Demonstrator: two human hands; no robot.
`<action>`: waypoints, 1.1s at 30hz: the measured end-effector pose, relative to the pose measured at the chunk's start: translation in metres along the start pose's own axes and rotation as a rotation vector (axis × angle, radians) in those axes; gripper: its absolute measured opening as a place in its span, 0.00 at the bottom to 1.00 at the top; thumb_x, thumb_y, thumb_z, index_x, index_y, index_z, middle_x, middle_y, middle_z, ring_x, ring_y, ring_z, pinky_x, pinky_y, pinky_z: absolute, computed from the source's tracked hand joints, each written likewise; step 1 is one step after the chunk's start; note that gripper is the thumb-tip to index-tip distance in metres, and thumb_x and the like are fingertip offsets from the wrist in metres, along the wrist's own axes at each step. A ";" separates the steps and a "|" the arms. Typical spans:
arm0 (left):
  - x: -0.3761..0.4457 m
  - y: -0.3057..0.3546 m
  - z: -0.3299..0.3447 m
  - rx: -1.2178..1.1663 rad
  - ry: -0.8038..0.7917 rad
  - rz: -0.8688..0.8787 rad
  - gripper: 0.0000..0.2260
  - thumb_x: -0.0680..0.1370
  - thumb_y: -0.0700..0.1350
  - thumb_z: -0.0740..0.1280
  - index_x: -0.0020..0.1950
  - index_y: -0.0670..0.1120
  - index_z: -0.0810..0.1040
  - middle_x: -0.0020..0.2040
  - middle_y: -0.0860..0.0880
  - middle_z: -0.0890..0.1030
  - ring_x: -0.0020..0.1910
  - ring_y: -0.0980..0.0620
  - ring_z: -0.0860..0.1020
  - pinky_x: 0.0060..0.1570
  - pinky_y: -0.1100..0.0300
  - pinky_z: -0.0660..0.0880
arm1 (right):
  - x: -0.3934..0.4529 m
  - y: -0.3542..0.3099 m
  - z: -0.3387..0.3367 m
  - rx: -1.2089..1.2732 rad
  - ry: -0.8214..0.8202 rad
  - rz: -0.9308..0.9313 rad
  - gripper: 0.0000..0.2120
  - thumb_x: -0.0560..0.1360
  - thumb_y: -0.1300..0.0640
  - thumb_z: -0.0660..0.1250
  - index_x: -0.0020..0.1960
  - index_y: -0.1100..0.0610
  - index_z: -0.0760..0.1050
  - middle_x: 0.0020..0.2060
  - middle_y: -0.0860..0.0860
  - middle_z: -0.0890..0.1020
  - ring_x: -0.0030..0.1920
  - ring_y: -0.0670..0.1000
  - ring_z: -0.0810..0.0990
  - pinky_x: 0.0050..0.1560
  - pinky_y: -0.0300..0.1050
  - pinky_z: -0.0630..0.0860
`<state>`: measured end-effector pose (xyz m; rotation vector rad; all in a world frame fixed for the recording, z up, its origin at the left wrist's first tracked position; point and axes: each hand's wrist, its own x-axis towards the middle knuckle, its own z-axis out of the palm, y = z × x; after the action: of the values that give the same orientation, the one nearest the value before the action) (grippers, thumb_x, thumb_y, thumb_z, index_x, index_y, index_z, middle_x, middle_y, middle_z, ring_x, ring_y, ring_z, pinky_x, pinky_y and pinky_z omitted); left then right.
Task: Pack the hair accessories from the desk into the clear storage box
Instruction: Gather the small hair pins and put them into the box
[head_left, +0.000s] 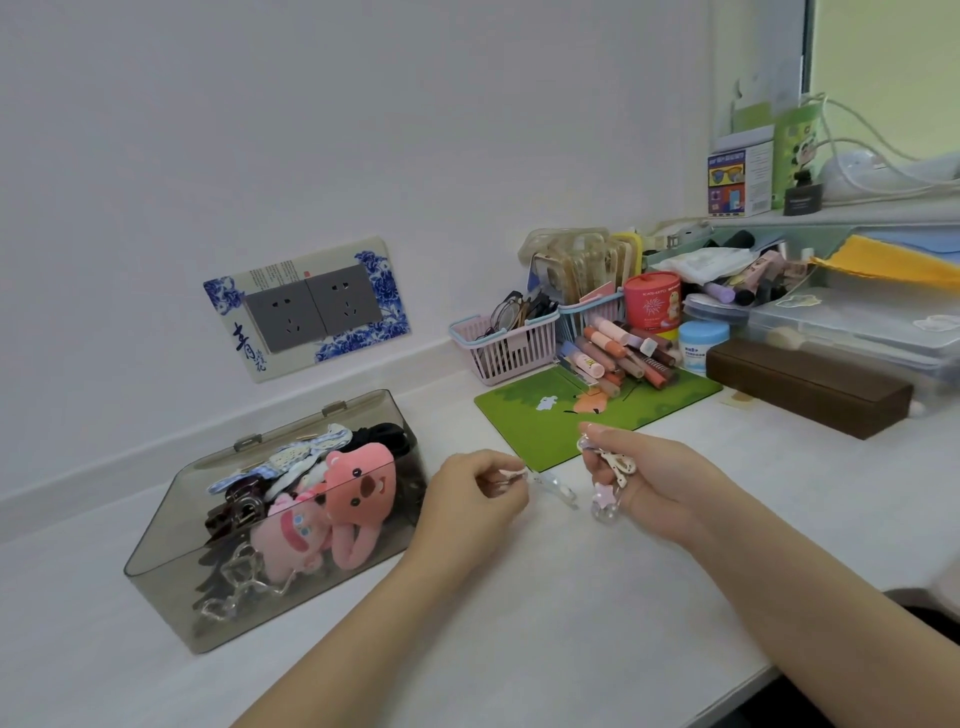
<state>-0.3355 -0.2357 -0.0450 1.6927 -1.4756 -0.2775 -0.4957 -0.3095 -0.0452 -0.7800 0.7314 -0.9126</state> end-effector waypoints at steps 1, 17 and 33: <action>0.003 0.001 0.002 -0.007 0.022 0.019 0.08 0.72 0.41 0.68 0.45 0.54 0.81 0.40 0.54 0.76 0.32 0.64 0.74 0.37 0.77 0.67 | 0.000 0.000 0.000 0.002 -0.002 0.000 0.04 0.75 0.63 0.65 0.43 0.59 0.77 0.32 0.52 0.76 0.33 0.48 0.70 0.24 0.31 0.68; 0.026 -0.011 0.022 0.175 -0.347 0.295 0.14 0.76 0.42 0.66 0.62 0.47 0.76 0.55 0.52 0.67 0.47 0.65 0.69 0.46 0.79 0.64 | -0.001 0.001 -0.004 0.051 -0.004 0.000 0.04 0.75 0.63 0.65 0.42 0.60 0.75 0.33 0.52 0.75 0.33 0.47 0.71 0.23 0.31 0.69; 0.018 -0.008 0.012 0.525 -0.261 0.406 0.11 0.79 0.41 0.60 0.60 0.46 0.74 0.57 0.48 0.70 0.60 0.51 0.65 0.56 0.54 0.69 | -0.007 -0.001 0.000 0.030 0.021 0.022 0.04 0.75 0.64 0.65 0.42 0.61 0.75 0.33 0.53 0.75 0.33 0.47 0.72 0.22 0.32 0.70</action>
<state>-0.3330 -0.2575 -0.0513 1.7378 -2.1875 0.1296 -0.4993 -0.3036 -0.0426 -0.7354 0.7419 -0.9112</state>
